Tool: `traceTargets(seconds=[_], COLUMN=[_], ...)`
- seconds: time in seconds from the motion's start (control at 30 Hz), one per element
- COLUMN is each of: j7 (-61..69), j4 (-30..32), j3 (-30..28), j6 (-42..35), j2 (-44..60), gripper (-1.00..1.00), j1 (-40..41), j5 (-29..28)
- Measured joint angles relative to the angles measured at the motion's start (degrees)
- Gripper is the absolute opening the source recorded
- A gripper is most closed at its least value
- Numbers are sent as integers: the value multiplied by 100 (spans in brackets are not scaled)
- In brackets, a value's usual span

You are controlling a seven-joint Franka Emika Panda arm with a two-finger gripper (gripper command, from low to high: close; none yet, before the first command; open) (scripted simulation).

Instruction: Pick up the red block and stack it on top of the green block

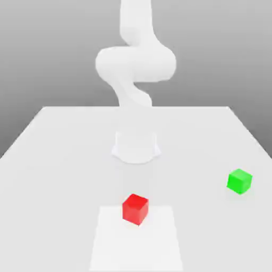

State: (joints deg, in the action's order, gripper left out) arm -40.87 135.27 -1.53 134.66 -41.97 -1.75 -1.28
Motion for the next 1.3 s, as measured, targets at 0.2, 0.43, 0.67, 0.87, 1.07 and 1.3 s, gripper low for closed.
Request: traceTargets(seconds=[0.2, 0.43, 0.67, 0.87, 1.07, 1.3], j7=[1428, 3106, 4940, 5969, 6326, 5936], j4=[938, 1976, 3018, 3025, 2937, 3019], j3=[-449, -937, -1330, -954, -369, -673], j6=[792, 1669, 2554, 3566, 4034, 3616], j2=[1075, 2255, 3452, 4686, 5249, 4753], gripper=[0, 0, 0, 0, -100, -100], j1=[-424, -818, -1160, -1087, -615, -776], j5=[-273, -434, -377, 704, 1187, 651])
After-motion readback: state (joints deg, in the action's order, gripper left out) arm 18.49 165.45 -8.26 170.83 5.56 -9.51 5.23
